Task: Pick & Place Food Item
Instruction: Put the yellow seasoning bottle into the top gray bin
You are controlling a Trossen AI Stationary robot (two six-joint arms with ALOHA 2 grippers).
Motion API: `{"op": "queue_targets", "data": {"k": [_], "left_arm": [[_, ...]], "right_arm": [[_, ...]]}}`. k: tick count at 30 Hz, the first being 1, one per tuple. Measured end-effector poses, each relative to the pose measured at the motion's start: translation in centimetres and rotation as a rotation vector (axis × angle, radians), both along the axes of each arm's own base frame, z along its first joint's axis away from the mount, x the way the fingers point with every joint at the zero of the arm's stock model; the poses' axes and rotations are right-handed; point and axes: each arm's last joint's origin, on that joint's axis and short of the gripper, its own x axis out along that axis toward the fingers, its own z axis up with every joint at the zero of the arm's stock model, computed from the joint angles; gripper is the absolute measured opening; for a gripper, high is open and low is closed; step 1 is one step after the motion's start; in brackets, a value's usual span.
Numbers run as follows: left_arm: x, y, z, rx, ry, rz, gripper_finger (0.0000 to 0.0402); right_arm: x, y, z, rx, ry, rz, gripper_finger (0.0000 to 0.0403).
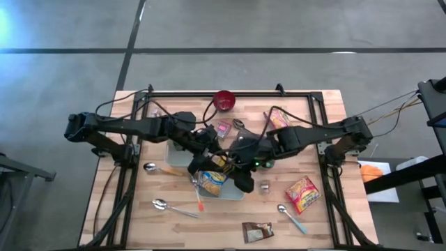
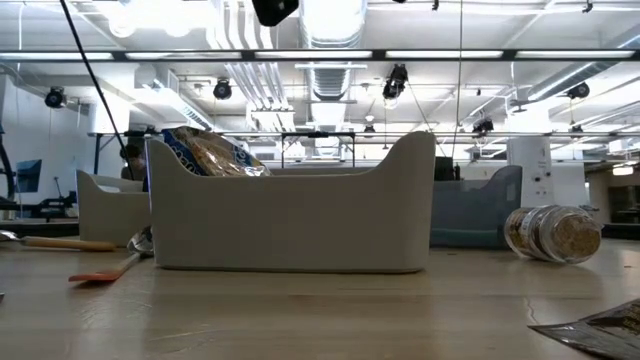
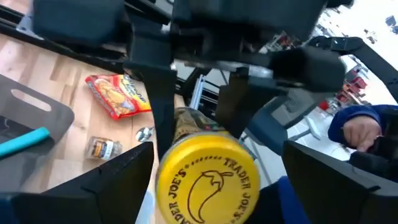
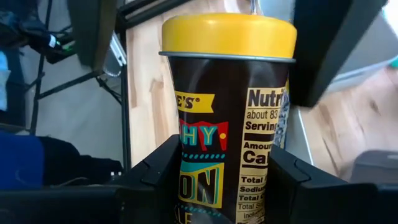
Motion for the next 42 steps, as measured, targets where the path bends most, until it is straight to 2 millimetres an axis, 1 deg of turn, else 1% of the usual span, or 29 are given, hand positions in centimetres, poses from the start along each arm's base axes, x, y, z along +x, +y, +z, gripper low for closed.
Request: {"op": "queue_targets", "data": {"k": [6, 10, 13, 19, 20, 30, 32, 37, 39, 42], "left_arm": [[0.14, -0.15, -0.24, 0.032, -0.010, -0.018, 0.0355], [0.28, -0.12, 0.18, 0.032, -0.058, -0.014, 0.0345], [0.32, -0.15, 0.32, 0.038, -0.078, -0.016, 0.0314], [0.31, -0.15, 0.35, 0.050, -0.090, -0.028, 0.0214], [0.30, -0.15, 0.36, 0.053, -0.092, -0.031, 0.0210], [0.29, -0.16, 0.35, 0.055, -0.093, -0.037, 0.0210], [0.27, -0.17, 0.37, 0.054, -0.094, -0.040, 0.0210], [0.19, -0.18, 0.22, 0.058, -0.061, -0.036, 0.0210], [0.15, -0.10, 0.30, 0.058, -0.028, -0.005, 0.0210], [-0.06, -0.02, 0.23, 0.058, 0.050, 0.025, 0.0210]], "right_arm": [[0.11, -0.23, 0.52, -0.010, -0.025, 0.005, 0.0149], [0.08, -0.18, 0.56, -0.008, -0.027, 0.011, 0.0149], [0.09, -0.18, 0.61, -0.010, -0.032, 0.013, 0.0149], [0.17, -0.14, 0.92, -0.011, -0.056, 0.021, 0.0149], [0.19, -0.13, 0.94, -0.013, -0.059, 0.022, 0.0149], [0.21, -0.14, 0.95, -0.017, -0.063, 0.019, 0.0152], [0.22, -0.14, 0.97, -0.016, -0.065, 0.019, 0.0177], [0.26, -0.23, 1.12, -0.020, -0.078, 0.014, 0.0257], [0.20, -0.25, 1.05, -0.022, -0.069, 0.014, 0.0278], [0.18, -0.24, 1.03, -0.023, -0.066, 0.013, 0.0298]]}}
